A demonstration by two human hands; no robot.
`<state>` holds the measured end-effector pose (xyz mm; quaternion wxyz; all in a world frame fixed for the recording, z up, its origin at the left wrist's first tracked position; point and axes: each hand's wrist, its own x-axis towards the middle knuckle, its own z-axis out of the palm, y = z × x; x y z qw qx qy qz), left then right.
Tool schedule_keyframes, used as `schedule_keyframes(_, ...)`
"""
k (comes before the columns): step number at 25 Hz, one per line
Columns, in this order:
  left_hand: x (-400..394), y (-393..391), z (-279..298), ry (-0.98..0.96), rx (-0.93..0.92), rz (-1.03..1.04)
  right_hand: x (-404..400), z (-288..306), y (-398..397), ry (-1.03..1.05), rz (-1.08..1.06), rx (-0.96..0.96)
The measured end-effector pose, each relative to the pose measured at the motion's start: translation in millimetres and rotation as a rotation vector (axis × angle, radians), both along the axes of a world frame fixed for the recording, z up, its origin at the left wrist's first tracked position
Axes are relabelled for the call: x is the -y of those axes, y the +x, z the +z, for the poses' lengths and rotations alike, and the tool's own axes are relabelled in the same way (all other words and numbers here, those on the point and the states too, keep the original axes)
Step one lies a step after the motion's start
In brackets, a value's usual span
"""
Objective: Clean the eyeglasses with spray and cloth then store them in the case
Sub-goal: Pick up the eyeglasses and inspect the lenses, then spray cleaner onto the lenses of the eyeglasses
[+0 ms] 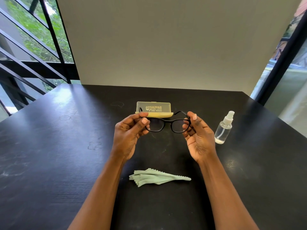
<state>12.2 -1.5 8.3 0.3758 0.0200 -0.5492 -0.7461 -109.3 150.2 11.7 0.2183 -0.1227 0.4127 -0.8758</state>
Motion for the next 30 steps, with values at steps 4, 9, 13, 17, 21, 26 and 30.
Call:
schedule_keyframes(4, -3, 3, 5, 0.003, -0.046, -0.037, -3, 1, 1, -0.049, 0.020, -0.041)
schedule_keyframes(9, -5, 4, 7, 0.102, -0.025, -0.078, -3, 2, 2, -0.092, 0.023, -0.044)
schedule_keyframes(13, -3, 0, 8, 0.109, 0.016, -0.052, -4, -2, 2, -0.060, 0.016, -0.082)
schedule_keyframes(17, -2, -1, 7, 0.156, 0.006, -0.064, -14, -6, 0, 0.105, -0.076, -0.218)
schedule_keyframes(21, -2, -2, 1, 0.183, -0.003, -0.063, -34, -15, -10, 0.492, -0.652, -0.527)
schedule_keyframes(26, 1, -1, -7, 0.191, -0.023, -0.069, -49, -29, -37, 0.870, -1.091, -0.742)
schedule_keyframes(30, 4, 0, -7, 0.171, -0.030, -0.076, -41, -37, -53, 0.925, -0.880, -0.731)
